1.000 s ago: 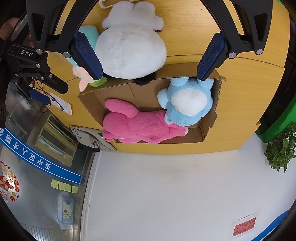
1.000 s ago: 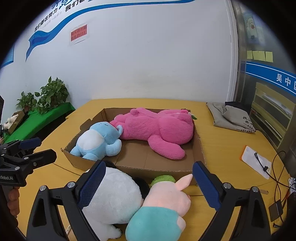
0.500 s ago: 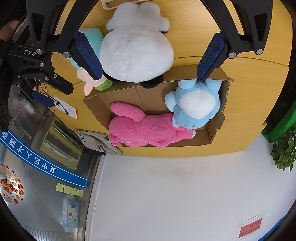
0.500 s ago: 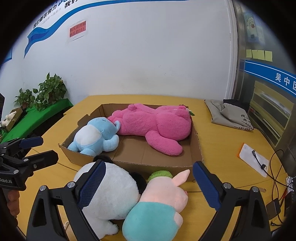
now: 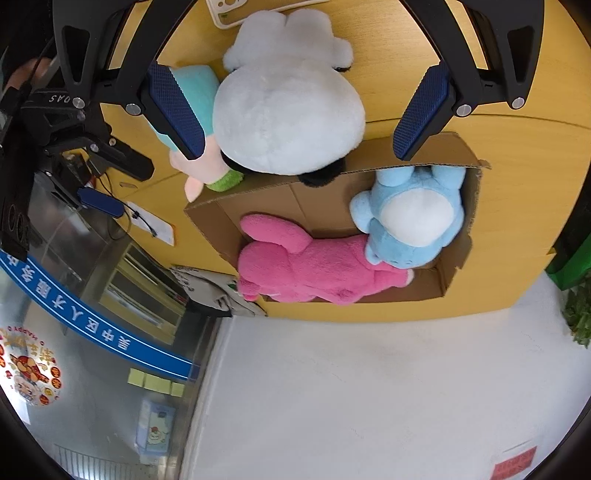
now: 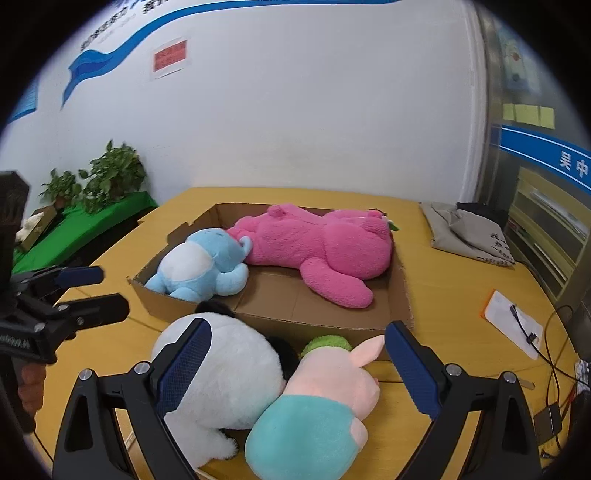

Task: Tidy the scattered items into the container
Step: 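Close both grippers on the white panda's body, then lift the white panda with both grippers and lower it beside the blue cat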

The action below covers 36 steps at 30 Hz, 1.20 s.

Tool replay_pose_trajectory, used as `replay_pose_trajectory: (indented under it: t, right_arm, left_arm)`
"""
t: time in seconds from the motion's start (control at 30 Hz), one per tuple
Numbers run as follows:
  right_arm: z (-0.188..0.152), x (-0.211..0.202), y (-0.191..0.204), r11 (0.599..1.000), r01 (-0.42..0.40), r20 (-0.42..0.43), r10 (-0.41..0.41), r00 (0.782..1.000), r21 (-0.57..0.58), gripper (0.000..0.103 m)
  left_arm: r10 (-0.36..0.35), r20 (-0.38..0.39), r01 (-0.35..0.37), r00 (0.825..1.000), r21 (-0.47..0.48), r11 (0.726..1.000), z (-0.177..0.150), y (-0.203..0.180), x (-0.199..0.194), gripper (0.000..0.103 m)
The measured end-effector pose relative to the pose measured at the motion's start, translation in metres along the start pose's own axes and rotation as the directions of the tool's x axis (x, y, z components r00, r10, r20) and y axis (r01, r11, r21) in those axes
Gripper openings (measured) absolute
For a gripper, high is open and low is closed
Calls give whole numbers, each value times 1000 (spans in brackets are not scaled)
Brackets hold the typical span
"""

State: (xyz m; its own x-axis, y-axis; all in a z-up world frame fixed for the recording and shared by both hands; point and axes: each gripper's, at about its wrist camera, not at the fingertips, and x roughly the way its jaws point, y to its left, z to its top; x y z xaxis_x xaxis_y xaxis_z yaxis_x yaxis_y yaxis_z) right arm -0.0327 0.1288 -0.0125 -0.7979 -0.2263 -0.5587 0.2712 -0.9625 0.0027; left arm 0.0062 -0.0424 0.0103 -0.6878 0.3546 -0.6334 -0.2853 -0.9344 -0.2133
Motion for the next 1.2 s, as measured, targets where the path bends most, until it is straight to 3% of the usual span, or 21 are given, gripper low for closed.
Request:
replay_pose_trajectory:
  t: [0.2, 0.4, 0.5, 0.6, 0.77, 0.93, 1.2]
  right_arm:
    - [-23, 12, 22, 978, -158, -65, 150, 987, -138, 96]
    - [-48, 38, 75, 897, -242, -166, 192, 967, -370, 97]
    - [-53, 60, 90, 883, -213, -187, 145, 971, -419, 97]
    - [-57, 85, 95, 884, -198, -221, 111, 969, -423, 97]
    - [-60, 101, 93, 900, -236, -259, 145, 955, -367, 100]
    - [-62, 98, 86, 917, -263, -248, 191, 950, -301, 84]
    - [-62, 78, 82, 931, -261, -158, 226, 961, -255, 61]
  left_arm:
    - [-89, -71, 95, 994, 87, 992, -3, 4, 29, 103]
    - [-196, -187, 214, 963, 84, 973, -8, 21, 74, 103]
    - [-229, -252, 258, 940, 85, 962, -13, 22, 96, 103]
    - [-252, -283, 282, 926, 71, 957, -20, 22, 107, 100]
    - [-283, -280, 305, 917, 37, 952, -23, 30, 104, 83]
    - [-295, -266, 309, 918, 12, 951, -26, 31, 95, 74]
    - [-291, -212, 296, 933, -9, 955, -20, 30, 74, 66]
